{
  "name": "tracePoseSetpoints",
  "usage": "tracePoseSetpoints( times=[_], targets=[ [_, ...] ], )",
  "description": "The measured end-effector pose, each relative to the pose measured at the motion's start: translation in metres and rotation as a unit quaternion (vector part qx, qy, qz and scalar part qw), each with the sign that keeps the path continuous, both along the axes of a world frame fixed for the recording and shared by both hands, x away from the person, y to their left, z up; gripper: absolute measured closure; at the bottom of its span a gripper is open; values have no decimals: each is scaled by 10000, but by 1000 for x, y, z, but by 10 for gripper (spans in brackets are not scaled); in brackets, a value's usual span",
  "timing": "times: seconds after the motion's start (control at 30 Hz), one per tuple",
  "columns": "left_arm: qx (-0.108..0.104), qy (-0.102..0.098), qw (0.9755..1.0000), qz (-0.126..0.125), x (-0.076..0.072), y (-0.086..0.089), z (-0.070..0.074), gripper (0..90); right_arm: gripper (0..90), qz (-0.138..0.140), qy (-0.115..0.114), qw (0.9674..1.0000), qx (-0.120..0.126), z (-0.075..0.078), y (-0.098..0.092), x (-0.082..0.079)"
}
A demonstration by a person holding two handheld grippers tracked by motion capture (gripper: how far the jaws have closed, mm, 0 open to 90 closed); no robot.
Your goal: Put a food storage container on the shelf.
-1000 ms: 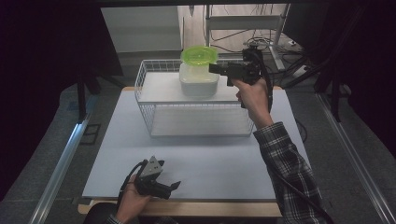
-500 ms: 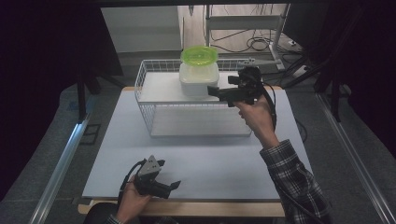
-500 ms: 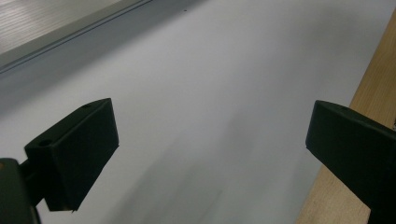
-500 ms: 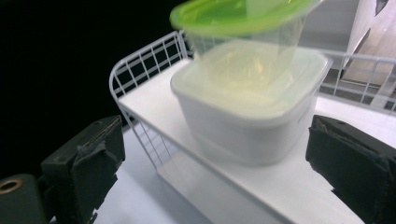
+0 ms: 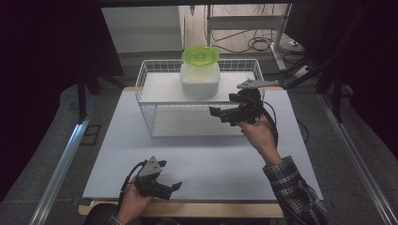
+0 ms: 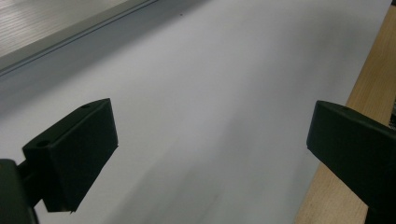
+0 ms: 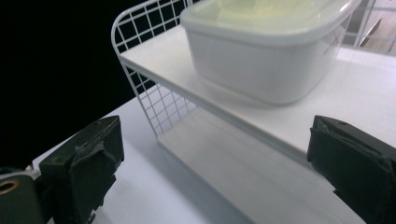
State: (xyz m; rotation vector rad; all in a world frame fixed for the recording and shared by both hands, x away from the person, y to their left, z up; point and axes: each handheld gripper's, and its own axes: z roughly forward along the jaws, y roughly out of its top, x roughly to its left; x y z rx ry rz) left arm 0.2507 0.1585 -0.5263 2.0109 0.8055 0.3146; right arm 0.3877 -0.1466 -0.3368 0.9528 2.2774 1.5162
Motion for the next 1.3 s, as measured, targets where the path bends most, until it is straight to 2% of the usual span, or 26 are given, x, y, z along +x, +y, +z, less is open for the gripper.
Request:
tracePoseSetpoints(
  times=[0.37, 0.77, 0.83, 1.07, 1.3],
  targets=[
    [-45, -15, 10000, -7, 0, 0, 0, 13, 12, -7, -37, 9999, -129, -26, -8, -14],
    [78, 45, 10000, -22, 0, -2, -1, 13, 16, 31, 63, 10000, -28, -61, -22, -24],
    [65, 42, 10000, -5, 0, -2, -1, 13, 16, 79, 106, 9998, -119, -66, -24, -26],
    [103, 45, 9999, -15, -1, -2, -1, 11, 14, 80, 10, 9998, -185, -76, -32, -37],
    [119, 28, 9999, 3, -1, -1, -1, 11, 10, 136, -3, 9992, -371, -89, -33, -48]
  ],
)
